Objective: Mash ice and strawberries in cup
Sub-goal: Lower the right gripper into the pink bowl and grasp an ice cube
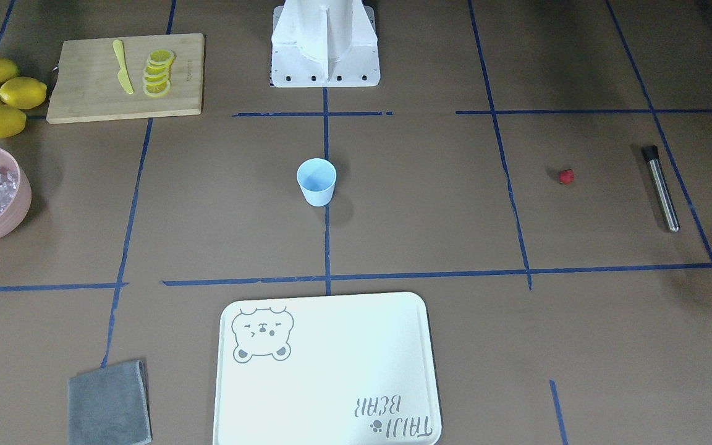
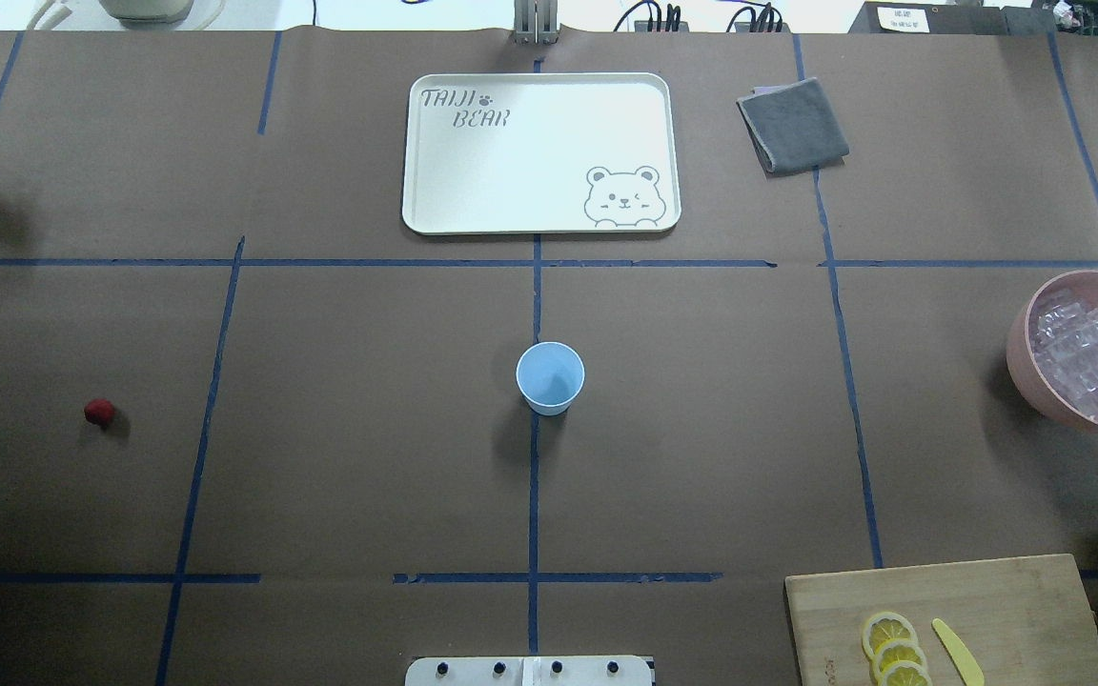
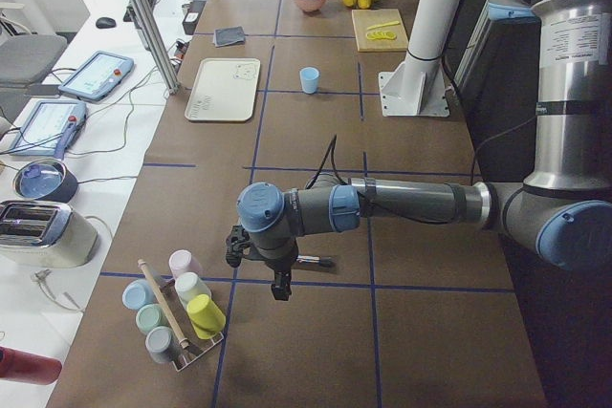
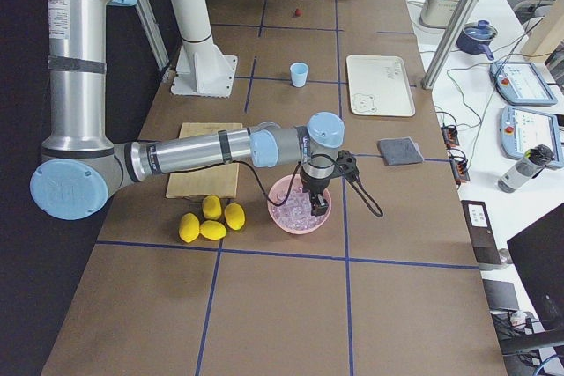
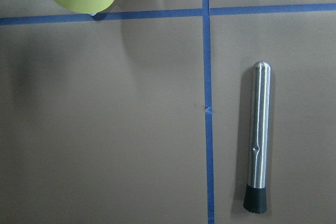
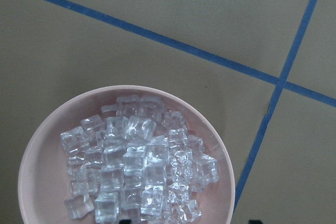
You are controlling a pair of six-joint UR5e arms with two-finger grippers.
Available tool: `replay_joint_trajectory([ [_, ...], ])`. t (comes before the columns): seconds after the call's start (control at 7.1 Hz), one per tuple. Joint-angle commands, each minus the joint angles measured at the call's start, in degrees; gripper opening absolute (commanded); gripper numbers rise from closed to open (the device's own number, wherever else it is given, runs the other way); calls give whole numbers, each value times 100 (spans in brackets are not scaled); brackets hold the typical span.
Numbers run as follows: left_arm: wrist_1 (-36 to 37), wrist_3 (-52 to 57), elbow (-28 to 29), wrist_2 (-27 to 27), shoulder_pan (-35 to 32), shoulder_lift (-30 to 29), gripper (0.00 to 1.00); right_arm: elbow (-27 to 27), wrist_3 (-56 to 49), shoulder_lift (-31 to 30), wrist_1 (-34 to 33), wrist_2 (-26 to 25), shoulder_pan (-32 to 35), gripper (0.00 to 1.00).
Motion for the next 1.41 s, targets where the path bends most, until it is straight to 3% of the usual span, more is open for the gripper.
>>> replay_joint_trajectory([
  [0.0,0,0,0,0,0,-4,100,-20,-16,-2,-1,-31,-299,57],
  [1.27,0,-9,0,0,0,-4,100,-477,-16,16,17,-145,-845,59],
])
